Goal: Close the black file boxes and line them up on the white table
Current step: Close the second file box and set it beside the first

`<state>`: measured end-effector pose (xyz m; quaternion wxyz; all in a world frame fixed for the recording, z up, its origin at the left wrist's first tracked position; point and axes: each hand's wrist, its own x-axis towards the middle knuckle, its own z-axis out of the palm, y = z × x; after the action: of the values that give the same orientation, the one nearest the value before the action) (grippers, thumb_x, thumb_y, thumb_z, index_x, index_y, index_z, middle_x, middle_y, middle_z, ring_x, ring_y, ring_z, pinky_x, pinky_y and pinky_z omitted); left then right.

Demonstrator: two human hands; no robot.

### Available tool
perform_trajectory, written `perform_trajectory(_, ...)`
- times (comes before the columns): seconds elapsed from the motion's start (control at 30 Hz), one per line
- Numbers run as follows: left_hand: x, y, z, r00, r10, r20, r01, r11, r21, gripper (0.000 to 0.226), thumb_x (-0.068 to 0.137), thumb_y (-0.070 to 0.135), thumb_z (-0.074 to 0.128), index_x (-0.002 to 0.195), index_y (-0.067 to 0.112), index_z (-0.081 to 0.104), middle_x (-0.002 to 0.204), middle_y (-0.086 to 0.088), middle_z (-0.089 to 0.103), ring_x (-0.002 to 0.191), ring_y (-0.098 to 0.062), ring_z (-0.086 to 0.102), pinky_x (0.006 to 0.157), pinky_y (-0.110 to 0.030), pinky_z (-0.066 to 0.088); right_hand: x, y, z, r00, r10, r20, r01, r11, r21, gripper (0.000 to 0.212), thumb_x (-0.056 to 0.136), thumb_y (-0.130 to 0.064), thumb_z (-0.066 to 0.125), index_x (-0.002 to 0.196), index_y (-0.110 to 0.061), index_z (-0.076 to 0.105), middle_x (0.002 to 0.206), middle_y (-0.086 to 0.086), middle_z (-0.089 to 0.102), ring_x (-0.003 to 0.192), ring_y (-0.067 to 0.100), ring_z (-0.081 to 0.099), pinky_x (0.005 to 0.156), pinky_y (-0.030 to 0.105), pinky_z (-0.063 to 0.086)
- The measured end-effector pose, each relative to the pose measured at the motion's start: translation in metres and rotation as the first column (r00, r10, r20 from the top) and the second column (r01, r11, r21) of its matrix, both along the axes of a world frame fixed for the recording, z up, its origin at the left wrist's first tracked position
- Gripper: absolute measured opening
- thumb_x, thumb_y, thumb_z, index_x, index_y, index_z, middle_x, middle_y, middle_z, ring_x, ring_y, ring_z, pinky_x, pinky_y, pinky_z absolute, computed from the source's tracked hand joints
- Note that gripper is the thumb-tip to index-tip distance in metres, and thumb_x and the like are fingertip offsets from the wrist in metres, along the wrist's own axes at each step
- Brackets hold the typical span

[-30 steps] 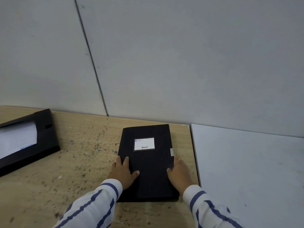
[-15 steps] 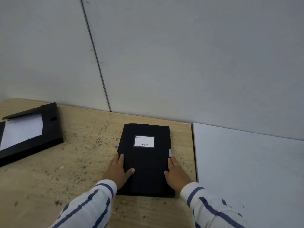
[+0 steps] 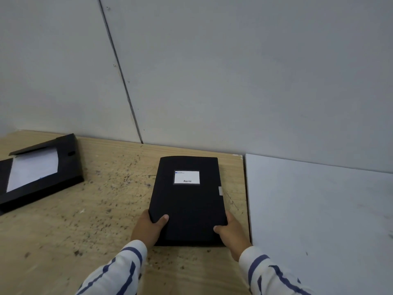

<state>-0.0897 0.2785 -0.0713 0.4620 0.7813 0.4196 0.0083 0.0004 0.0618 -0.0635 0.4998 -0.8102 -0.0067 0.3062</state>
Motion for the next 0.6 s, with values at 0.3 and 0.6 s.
perform_trajectory(0.3,0.006,-0.046,0.016,0.989,-0.122,0.081,0.123,0.992,0.001,0.051,0.086,0.043,0.062,0.126,0.014,0.048,0.118,-0.007,0.062,0.093,-0.024,0.057,0.08,-0.036,0.048,-0.013,-0.051,0.022,0.981,-0.175,0.085,0.169,0.982,0.083,0.047,0.088,-0.007,0.054,0.13,-0.025,0.045,0.117,-0.001,0.06,0.103,0.019,0.057,0.093,0.035,0.05)
perform_trajectory(0.6,0.023,-0.107,0.032,0.965,-0.226,0.131,0.225,0.974,0.027,0.048,0.087,0.042,0.061,0.124,0.015,0.048,0.118,-0.005,0.062,0.094,-0.025,0.058,0.078,-0.036,0.047,-0.018,-0.118,0.034,0.953,-0.283,0.112,0.267,0.954,0.137,0.038,0.088,-0.004,0.051,0.121,-0.023,0.05,0.111,0.0,0.061,0.097,0.018,0.058,0.082,0.031,0.049)
